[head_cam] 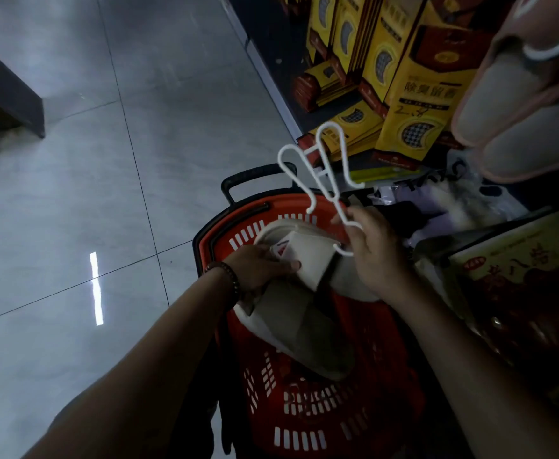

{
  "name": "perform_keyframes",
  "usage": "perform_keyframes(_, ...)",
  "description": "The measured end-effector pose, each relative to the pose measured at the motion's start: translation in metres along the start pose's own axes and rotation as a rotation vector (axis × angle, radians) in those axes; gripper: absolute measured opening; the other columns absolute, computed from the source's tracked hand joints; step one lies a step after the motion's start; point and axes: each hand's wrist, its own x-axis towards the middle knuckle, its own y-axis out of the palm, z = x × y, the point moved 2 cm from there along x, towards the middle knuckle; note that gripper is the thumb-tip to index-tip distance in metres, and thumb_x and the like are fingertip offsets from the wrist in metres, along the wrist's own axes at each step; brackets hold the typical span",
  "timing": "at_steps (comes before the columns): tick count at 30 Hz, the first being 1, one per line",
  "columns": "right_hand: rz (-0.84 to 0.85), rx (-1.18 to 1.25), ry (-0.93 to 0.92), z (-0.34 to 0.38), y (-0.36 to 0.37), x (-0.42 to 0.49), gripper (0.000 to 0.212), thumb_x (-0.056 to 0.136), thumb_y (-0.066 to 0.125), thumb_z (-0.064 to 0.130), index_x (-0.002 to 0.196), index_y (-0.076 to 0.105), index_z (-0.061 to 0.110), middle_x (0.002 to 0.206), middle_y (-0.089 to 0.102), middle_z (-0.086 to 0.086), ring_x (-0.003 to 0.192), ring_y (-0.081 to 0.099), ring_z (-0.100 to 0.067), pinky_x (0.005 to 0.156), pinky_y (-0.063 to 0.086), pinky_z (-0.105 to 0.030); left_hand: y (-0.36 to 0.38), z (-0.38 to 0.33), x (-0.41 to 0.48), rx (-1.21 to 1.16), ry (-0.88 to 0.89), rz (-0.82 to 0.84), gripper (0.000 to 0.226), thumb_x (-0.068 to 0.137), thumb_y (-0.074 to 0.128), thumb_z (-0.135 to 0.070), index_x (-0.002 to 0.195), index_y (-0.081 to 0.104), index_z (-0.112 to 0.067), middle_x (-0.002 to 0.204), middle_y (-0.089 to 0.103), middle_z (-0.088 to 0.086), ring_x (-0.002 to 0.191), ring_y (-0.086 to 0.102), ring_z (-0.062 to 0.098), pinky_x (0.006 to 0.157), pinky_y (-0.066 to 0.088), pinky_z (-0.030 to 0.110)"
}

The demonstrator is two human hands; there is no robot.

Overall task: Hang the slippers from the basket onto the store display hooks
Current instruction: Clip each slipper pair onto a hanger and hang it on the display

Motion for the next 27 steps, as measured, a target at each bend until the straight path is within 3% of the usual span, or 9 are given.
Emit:
perform_keyframes(2, -0.037, 0.077, 0.073, -0.002, -0.012, 0.003, 0.022, 0.103, 0.052, 0.011, 0.108, 0.070, 0.023, 0.098, 0.070, 0.009, 0.092, 0.067, -0.012, 0.076, 0.050, -0.028, -0.006, 0.003, 0.000, -0.094, -0.014, -0.068, 0.054, 0.084, 0.073, -0.060, 0.127, 0.065, -0.029, 0.116, 0.071, 0.002, 0.102, 0.068, 0.023, 0.100, 0.056, 0.046)
perform_keyframes(4, -0.038, 0.223, 0.174, -0.001, -0.023, 0.003, 0.029, 0.103, 0.055, 0.005, 0.100, 0.070, 0.029, 0.086, 0.075, 0.003, 0.068, 0.069, -0.011, 0.058, 0.052, -0.027, -0.013, 0.005, -0.002, -0.227, -0.040, -0.119, 0.054, 0.081, 0.077, -0.060, 0.123, 0.068, -0.029, 0.111, 0.075, 0.008, 0.104, 0.072, 0.033, 0.094, 0.060, 0.054)
perform_keyframes(6, -0.018, 0.349, 0.234, 0.004, -0.030, 0.002, 0.026, 0.102, 0.057, 0.000, 0.099, 0.072, 0.021, 0.079, 0.075, -0.004, 0.048, 0.062, -0.015, 0.043, 0.045, -0.025, -0.020, 0.004, -0.006, -0.336, -0.062, -0.180, 0.051, 0.076, 0.082, -0.060, 0.116, 0.071, -0.029, 0.110, 0.076, 0.014, 0.106, 0.072, 0.039, 0.091, 0.059, 0.059)
perform_keyframes(8, -0.019, 0.406, 0.274, 0.009, -0.034, 0.002, 0.023, 0.099, 0.059, -0.004, 0.099, 0.075, 0.012, 0.074, 0.075, -0.008, 0.043, 0.057, -0.017, 0.040, 0.043, -0.024, -0.024, 0.005, -0.009, -0.485, -0.093, -0.255, 0.053, 0.069, 0.089, -0.056, 0.108, 0.073, -0.024, 0.115, 0.073, 0.022, 0.107, 0.070, 0.043, 0.096, 0.055, 0.062)
perform_keyframes(12, -0.178, 0.300, 0.229, 0.019, -0.030, -0.001, 0.022, 0.092, 0.063, -0.003, 0.090, 0.077, 0.014, 0.073, 0.076, 0.002, 0.055, 0.067, -0.010, 0.051, 0.052, -0.027, -0.027, 0.006, -0.009, -0.771, -0.094, -0.377, 0.038, 0.070, 0.092, -0.043, 0.093, 0.073, -0.020, 0.109, 0.075, 0.018, 0.102, 0.071, 0.040, 0.092, 0.058, 0.062)
perform_keyframes(17, -0.481, 0.022, -0.008, 0.041, -0.028, -0.011, 0.019, 0.090, 0.058, 0.013, 0.092, 0.077, 0.015, 0.081, 0.071, 0.007, 0.075, 0.067, -0.010, 0.065, 0.051, -0.023, -0.017, 0.009, -0.001, -1.033, -0.067, -0.454, 0.042, 0.076, 0.089, -0.036, 0.109, 0.076, -0.016, 0.106, 0.077, 0.013, 0.095, 0.074, 0.033, 0.076, 0.063, 0.044)
perform_keyframes(20, -0.451, -0.059, -0.116, 0.058, -0.014, -0.019, 0.018, 0.089, 0.060, 0.014, 0.096, 0.077, 0.012, 0.094, 0.069, 0.001, 0.086, 0.061, -0.007, 0.074, 0.043, -0.008, -0.009, 0.008, 0.008, -1.171, -0.068, -0.416, 0.050, 0.076, 0.089, -0.037, 0.117, 0.072, -0.015, 0.111, 0.076, 0.014, 0.100, 0.073, 0.036, 0.072, 0.062, 0.043)
perform_keyframes(24, -0.231, -0.018, -0.161, 0.074, 0.030, -0.032, 0.024, 0.094, 0.068, 0.022, 0.114, 0.078, 0.014, 0.111, 0.068, -0.001, 0.102, 0.065, -0.012, 0.085, 0.055, -0.022, 0.007, 0.007, 0.014, -1.205, -0.052, -0.311, 0.071, 0.065, 0.093, -0.049, 0.125, 0.072, -0.019, 0.122, 0.074, 0.015, 0.110, 0.072, 0.039, 0.089, 0.059, 0.057)
perform_keyframes(27, -0.072, -0.076, -0.177, 0.080, 0.052, -0.040, 0.034, 0.095, 0.073, 0.031, 0.127, 0.073, 0.019, 0.120, 0.064, 0.004, 0.108, 0.060, -0.007, 0.092, 0.047, -0.010, 0.008, 0.009, 0.015, -1.183, 0.006, -0.236, 0.072, 0.070, 0.089, -0.051, 0.129, 0.070, -0.014, 0.127, 0.071, 0.018, 0.114, 0.070, 0.040, 0.101, 0.052, 0.063)
